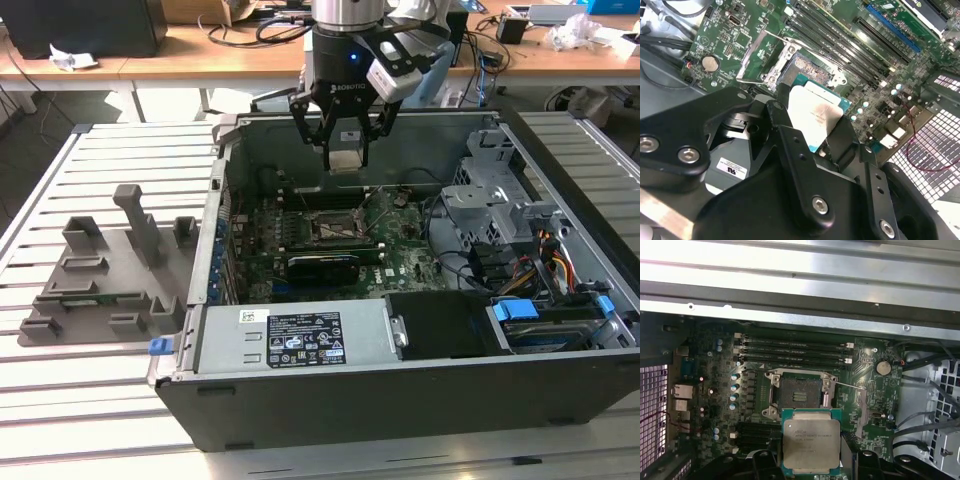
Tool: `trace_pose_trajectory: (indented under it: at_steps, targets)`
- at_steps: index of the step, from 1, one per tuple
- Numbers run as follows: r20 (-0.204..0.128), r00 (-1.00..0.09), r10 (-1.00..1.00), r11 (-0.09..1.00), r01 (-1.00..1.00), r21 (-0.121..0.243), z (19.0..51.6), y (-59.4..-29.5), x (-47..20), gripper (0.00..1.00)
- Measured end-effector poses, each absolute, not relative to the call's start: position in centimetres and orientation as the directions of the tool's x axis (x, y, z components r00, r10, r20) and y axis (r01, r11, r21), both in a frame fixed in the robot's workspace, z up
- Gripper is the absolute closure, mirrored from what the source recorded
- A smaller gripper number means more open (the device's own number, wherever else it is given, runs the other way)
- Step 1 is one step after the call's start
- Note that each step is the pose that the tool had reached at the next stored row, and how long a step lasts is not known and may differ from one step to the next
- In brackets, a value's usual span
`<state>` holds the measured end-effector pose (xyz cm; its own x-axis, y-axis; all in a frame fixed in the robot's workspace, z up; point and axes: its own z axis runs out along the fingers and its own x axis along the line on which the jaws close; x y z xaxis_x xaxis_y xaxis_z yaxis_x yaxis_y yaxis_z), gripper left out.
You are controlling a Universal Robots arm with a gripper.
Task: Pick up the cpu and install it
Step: 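Pick up the cpu and move it towards the insertion slot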
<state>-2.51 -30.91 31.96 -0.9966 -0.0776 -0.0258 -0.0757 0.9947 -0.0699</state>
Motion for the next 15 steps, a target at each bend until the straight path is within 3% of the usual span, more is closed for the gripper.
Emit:
trace_pose_trajectory:
  at_steps: [15]
  targets:
    - [-0.026, -0.997, -0.077, 0.995, -0.075, -0.070, 30.3, -30.9, -2.5, 0.45]
